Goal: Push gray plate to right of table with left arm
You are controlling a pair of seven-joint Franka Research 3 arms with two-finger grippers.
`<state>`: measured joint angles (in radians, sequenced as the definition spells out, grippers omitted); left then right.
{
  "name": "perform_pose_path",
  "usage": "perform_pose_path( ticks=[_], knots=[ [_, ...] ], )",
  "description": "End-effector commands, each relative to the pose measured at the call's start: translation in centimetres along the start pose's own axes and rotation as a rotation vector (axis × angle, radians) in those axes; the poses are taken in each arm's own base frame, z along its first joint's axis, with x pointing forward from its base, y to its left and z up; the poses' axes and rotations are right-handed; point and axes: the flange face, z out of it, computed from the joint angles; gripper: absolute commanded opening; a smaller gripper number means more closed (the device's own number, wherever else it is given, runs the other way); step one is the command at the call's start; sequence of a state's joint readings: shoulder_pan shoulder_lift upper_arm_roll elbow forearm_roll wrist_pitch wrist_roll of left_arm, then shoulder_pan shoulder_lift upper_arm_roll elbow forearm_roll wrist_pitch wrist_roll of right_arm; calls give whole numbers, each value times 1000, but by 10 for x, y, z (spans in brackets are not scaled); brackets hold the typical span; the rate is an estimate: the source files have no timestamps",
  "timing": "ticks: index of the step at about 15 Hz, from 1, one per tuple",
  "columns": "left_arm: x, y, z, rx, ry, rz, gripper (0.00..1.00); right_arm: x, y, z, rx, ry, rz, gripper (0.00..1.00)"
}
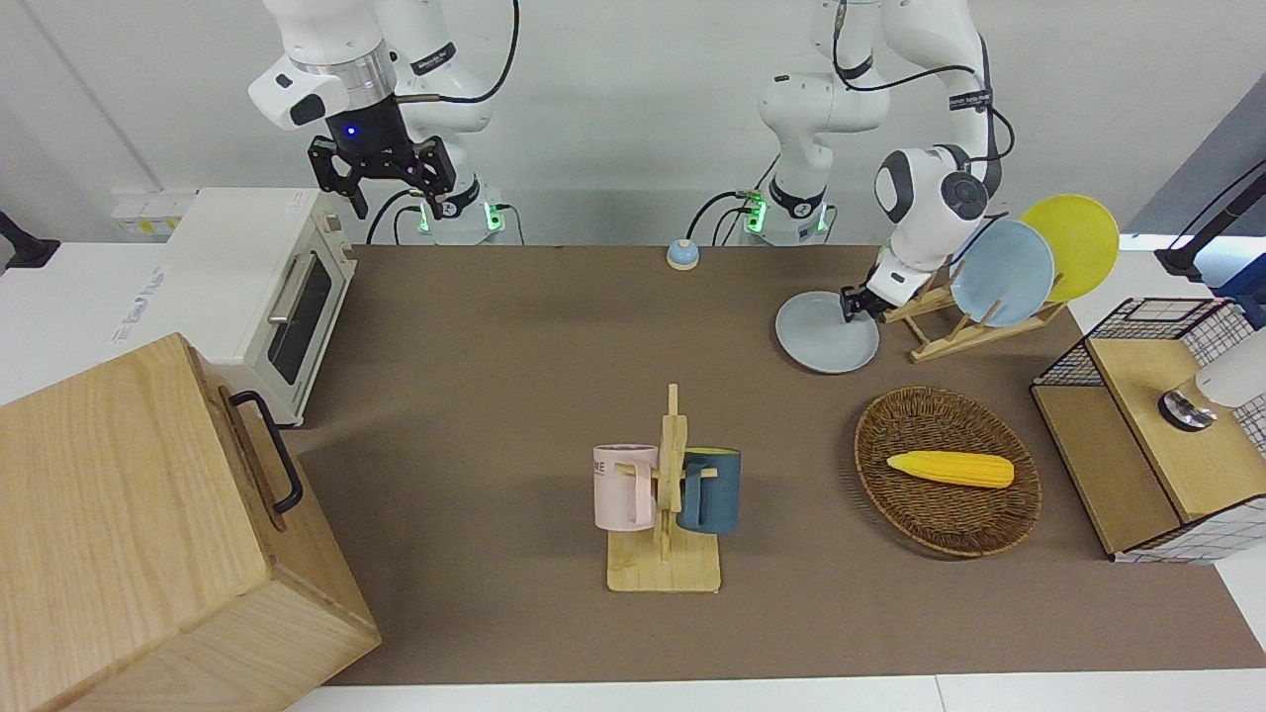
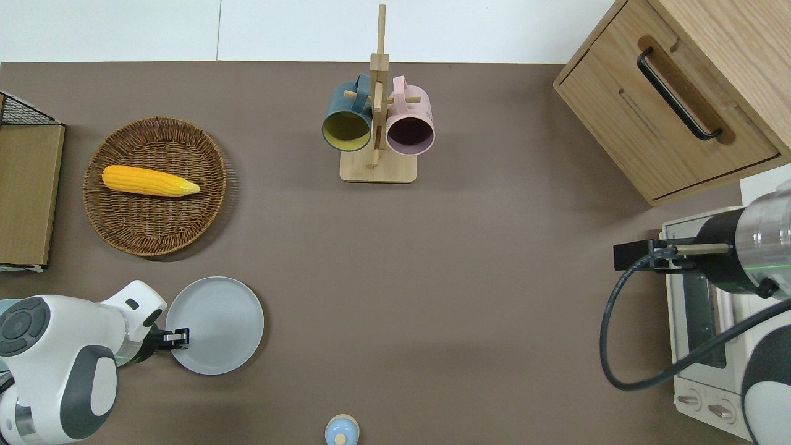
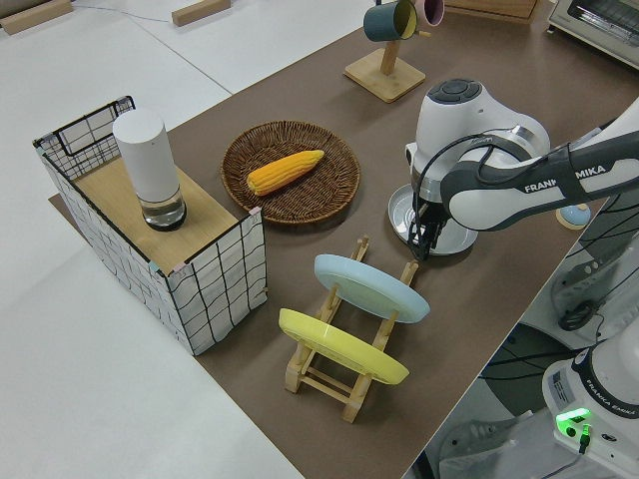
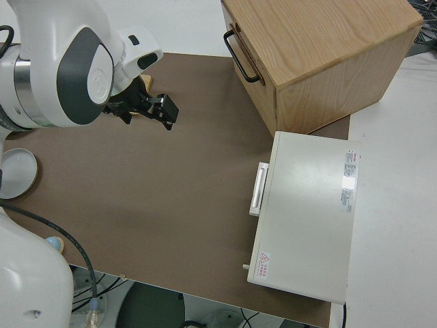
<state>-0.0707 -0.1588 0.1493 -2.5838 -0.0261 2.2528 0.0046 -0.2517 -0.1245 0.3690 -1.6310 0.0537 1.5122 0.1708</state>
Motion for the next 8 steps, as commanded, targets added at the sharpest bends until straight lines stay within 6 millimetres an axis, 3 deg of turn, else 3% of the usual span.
perform_pose_path(
  ticks=[1,3,6,8],
  knots=[
    [-2,-3,6,10,9,2,280,-8,1,0,9,-4,20,996],
    [-2,-4,6,10,9,-2,226,-8,1,0,9,-4,20,996],
    [-2,-4,6,10,8,-19,25,-8,1,0,9,-4,20,996],
    [-2,-4,6,9,7,-44,0,-8,1,0,9,-4,20,996]
  ],
)
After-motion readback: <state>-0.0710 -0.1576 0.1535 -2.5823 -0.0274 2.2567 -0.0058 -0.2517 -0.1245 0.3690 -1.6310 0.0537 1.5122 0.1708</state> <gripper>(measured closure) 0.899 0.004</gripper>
